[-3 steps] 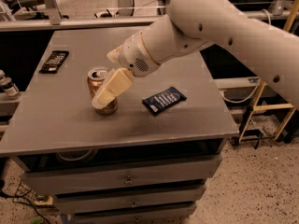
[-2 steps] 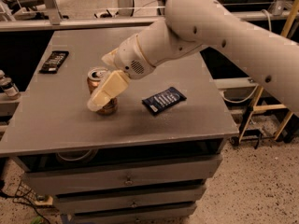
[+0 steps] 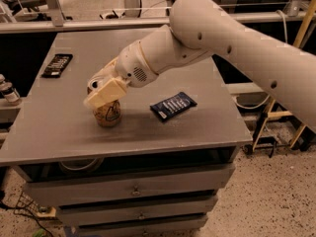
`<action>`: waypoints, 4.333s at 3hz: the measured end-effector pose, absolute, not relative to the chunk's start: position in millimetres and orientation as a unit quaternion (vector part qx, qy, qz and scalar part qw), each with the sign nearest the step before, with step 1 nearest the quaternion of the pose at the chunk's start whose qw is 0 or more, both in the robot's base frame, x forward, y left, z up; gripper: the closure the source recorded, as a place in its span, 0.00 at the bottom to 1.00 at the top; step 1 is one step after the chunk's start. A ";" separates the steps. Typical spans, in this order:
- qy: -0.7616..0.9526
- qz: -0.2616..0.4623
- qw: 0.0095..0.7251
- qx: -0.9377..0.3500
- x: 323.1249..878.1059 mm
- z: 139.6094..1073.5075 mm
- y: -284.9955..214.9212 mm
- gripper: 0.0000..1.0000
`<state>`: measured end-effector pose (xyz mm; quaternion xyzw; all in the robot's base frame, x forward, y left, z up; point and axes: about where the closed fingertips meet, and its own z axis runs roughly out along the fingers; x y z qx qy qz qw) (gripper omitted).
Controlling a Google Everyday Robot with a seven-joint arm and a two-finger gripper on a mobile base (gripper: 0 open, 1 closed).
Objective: Move orange can near rxbar chocolate
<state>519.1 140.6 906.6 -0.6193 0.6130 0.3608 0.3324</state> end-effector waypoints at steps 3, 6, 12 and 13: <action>0.624 0.332 0.411 -0.576 594.3 931.0 79.0 1.00; 0.661 0.281 0.444 -0.537 655.6 947.2 32.0 1.00; 0.685 0.313 0.412 -0.513 714.5 953.1 219.3 1.00; 0.689 0.333 0.389 -0.513 718.3 939.3 249.1 1.00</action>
Offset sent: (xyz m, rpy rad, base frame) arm 0.0879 -0.0733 0.0282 0.1095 -0.1076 -0.1548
